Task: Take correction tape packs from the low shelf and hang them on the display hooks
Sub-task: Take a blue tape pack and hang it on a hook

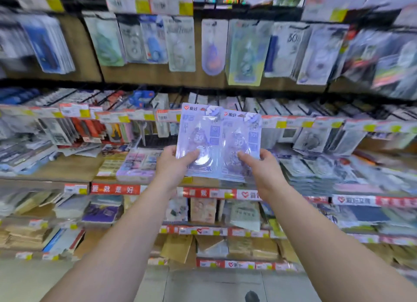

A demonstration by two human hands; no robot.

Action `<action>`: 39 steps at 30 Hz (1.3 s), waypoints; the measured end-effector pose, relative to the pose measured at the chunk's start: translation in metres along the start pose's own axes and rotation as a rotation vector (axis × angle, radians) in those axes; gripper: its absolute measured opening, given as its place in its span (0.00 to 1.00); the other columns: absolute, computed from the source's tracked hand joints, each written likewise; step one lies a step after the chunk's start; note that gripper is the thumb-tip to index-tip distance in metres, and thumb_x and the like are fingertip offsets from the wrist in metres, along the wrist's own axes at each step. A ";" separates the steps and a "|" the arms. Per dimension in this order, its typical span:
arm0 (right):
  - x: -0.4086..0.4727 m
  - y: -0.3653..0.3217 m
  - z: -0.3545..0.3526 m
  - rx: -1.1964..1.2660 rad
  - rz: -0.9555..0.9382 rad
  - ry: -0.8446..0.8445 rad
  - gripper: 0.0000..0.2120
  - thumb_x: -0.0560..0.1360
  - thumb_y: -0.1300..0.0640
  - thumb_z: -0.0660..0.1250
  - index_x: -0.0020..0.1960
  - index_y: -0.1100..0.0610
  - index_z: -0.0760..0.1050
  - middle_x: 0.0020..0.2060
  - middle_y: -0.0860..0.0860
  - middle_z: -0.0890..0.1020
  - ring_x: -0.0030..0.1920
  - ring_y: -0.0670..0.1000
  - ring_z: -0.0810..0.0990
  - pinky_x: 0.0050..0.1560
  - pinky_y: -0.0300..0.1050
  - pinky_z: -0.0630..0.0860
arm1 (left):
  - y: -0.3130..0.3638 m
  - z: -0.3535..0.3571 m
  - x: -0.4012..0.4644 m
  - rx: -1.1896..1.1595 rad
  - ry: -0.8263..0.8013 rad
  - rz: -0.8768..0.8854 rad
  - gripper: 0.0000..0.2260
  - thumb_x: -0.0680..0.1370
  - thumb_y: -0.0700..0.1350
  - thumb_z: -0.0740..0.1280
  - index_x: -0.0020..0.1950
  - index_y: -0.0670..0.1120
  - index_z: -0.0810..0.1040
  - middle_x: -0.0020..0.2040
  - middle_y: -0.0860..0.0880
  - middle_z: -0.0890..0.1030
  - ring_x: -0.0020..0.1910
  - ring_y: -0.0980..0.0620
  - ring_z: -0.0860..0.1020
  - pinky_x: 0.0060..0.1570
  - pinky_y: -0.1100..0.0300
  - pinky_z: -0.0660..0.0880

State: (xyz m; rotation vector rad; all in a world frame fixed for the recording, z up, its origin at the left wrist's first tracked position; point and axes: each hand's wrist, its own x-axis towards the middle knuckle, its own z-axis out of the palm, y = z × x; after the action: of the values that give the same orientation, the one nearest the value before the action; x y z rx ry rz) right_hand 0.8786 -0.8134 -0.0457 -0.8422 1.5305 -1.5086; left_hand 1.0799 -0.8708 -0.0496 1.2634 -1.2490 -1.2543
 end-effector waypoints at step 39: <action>0.128 -0.144 0.021 0.030 -0.384 0.112 0.15 0.76 0.54 0.72 0.61 0.54 0.72 0.54 0.50 0.82 0.52 0.50 0.82 0.49 0.45 0.77 | 0.114 0.037 0.121 -0.201 -0.032 0.319 0.11 0.77 0.45 0.72 0.57 0.42 0.80 0.51 0.47 0.84 0.44 0.56 0.83 0.37 0.66 0.75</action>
State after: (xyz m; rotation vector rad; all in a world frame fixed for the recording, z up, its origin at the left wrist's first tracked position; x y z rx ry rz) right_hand 0.8282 -0.9454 0.0864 -1.0957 1.4782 -1.8759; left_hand 1.0324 -0.9962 0.0562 0.8639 -1.2557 -1.1379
